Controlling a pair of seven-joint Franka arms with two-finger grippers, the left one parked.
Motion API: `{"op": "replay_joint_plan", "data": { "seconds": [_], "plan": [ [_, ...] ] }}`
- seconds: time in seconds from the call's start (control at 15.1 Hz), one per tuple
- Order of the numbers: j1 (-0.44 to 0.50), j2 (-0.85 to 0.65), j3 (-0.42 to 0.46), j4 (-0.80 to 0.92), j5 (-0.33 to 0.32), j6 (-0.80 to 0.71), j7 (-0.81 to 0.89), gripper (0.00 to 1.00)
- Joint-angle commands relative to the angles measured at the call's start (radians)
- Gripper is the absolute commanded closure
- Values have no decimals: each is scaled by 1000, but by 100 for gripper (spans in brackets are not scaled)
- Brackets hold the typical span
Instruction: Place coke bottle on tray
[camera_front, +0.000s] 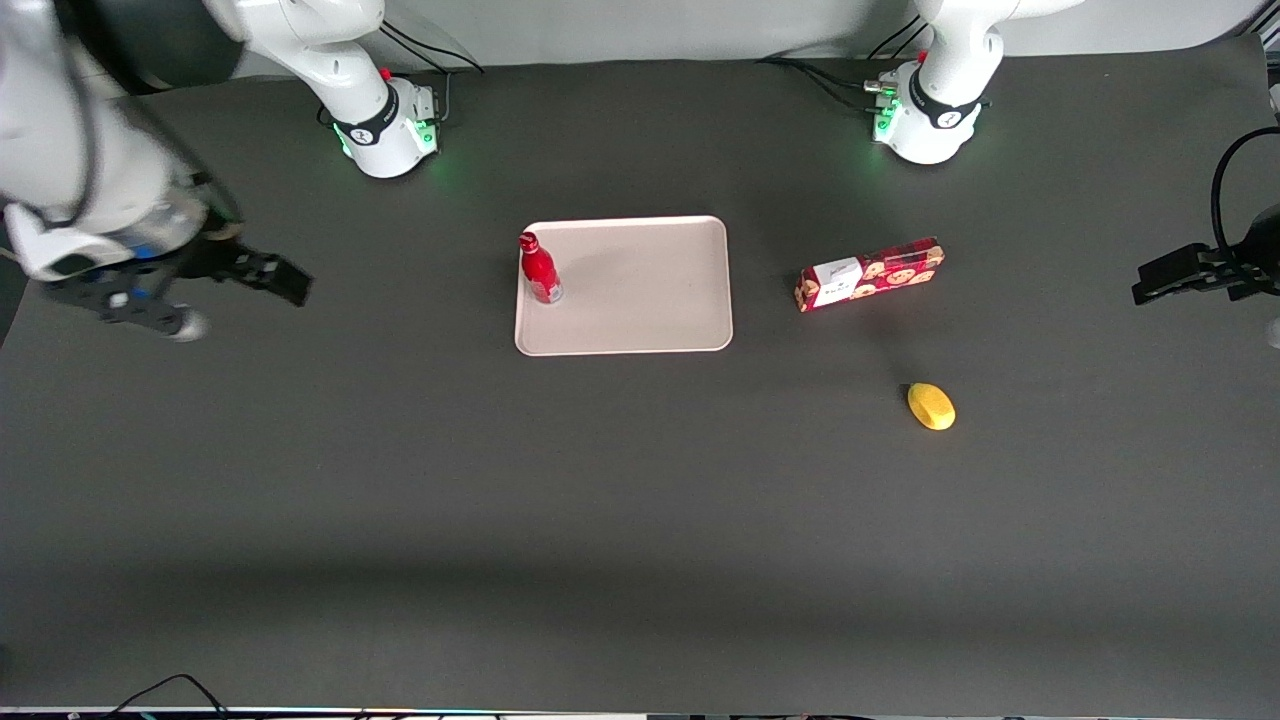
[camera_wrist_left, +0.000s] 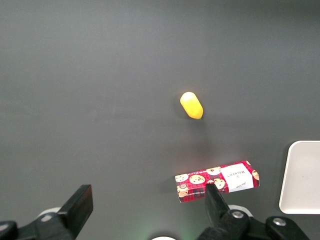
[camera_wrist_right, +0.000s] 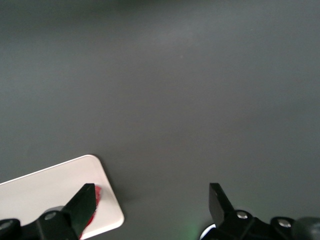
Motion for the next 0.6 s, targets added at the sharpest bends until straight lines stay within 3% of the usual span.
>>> {"op": "replay_joint_plan", "data": {
  "seconds": [0.0, 0.13, 0.53],
  "plan": [
    [9, -18, -163, 7, 46, -23, -204, 0],
    [12, -18, -220, 5, 46, -23, -310, 0],
    [15, 5, -226, 53, 94, -20, -298, 0]
  ]
}}
